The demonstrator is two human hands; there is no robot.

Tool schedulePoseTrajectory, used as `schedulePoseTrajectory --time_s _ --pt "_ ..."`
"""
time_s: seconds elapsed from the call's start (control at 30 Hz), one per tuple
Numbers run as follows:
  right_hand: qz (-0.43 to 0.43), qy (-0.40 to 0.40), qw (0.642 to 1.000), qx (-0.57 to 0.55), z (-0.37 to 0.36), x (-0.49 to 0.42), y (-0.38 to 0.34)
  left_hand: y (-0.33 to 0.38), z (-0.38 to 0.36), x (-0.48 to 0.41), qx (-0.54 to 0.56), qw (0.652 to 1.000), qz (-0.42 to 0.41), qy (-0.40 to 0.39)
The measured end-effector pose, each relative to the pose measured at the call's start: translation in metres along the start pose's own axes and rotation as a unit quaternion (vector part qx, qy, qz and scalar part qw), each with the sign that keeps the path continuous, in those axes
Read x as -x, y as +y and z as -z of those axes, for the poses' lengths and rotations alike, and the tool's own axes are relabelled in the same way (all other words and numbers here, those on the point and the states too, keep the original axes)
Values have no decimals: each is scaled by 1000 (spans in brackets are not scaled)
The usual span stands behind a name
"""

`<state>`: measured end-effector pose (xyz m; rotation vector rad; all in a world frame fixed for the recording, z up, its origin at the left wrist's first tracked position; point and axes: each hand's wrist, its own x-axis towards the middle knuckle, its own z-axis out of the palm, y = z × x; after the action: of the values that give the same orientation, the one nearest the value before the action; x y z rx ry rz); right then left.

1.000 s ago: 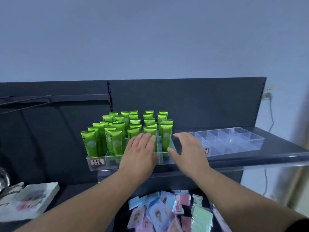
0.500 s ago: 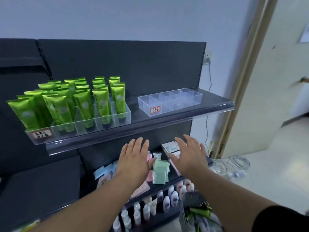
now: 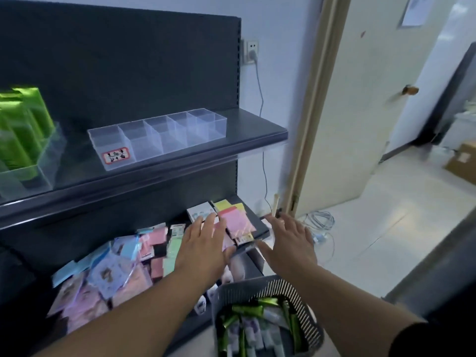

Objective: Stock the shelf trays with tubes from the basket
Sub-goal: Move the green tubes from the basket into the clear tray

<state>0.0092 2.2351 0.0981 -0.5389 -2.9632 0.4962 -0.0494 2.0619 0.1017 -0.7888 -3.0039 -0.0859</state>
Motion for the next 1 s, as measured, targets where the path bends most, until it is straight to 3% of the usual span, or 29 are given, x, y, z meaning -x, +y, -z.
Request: schedulePoseTrajectory --time_s 0.2,0.4,0.67,1.0 --pt "-42 -72 996 -8 -27 -47 119 83 -68 -57 21 997 19 -72" --pt "-87 -171 981 -6 -87 -65 198 108 -150 -68 32 986 55 -156" --pt "-118 -263 957 -31 -197 -59 233 92 -270 -59 23 966 74 -247" --pt "-197 -357 911 -56 -355 -43 268 80 -442 -62 39 944 39 -325"
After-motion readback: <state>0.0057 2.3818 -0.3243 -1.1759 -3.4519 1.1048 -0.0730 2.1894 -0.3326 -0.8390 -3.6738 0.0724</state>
